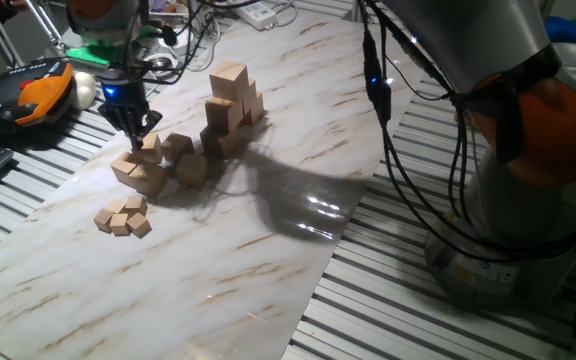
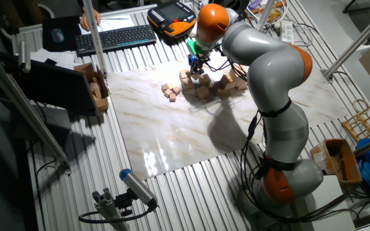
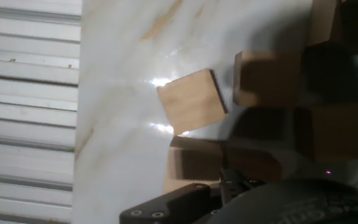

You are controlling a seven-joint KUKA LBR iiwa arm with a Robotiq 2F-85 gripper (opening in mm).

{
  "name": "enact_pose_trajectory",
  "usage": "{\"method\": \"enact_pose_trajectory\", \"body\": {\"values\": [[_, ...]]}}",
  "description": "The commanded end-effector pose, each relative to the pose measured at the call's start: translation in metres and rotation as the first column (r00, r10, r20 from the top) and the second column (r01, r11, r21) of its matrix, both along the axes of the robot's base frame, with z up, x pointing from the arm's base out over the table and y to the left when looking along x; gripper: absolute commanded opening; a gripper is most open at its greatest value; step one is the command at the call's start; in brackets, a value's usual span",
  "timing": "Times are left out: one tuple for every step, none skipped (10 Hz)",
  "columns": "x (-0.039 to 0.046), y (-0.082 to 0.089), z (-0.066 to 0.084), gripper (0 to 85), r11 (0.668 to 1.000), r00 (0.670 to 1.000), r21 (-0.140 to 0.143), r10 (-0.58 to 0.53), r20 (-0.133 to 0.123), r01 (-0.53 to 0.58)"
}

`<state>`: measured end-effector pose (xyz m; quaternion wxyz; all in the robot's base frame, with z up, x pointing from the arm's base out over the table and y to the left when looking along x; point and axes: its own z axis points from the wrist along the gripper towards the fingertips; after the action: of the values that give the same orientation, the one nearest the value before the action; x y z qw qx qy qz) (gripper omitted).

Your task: Stack the blocks into a pyramid shape

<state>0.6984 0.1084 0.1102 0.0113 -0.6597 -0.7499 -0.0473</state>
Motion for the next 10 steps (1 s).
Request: {"method": "enact_pose_trajectory", "body": {"values": [[0.0027,0.004,-0.001,0.0,1.0,1.0,-0.014,-0.008,-0.001,0.008],[0.0061,0.008,-0.004,0.0,0.999,1.0,-0.031,-0.022,-0.002,0.022],[0.0083,0.011,-0.005,0.0,0.999,0.999,-0.031,-0.035,-0.001,0.035],[0.0105,0.014,-0.007,0.0,0.999,0.999,-0.029,-0.046,-0.002,0.046],[0.0117,0.018,-0.007,0.0,0.998,0.998,-0.025,-0.057,-0.003,0.057],[0.0135,0.023,-0.008,0.0,0.997,0.998,-0.035,-0.069,-0.003,0.069],[0.0155,0.03,-0.008,0.0,0.995,0.996,-0.045,-0.085,0.001,0.084],[0.0167,0.034,-0.008,0.0,0.994,0.996,-0.049,-0.094,0.005,0.094],[0.0179,0.037,-0.009,0.0,0.994,0.995,-0.051,-0.097,0.008,0.097],[0.0185,0.037,-0.01,0.0,0.994,0.995,-0.049,-0.096,0.014,0.096]]}}
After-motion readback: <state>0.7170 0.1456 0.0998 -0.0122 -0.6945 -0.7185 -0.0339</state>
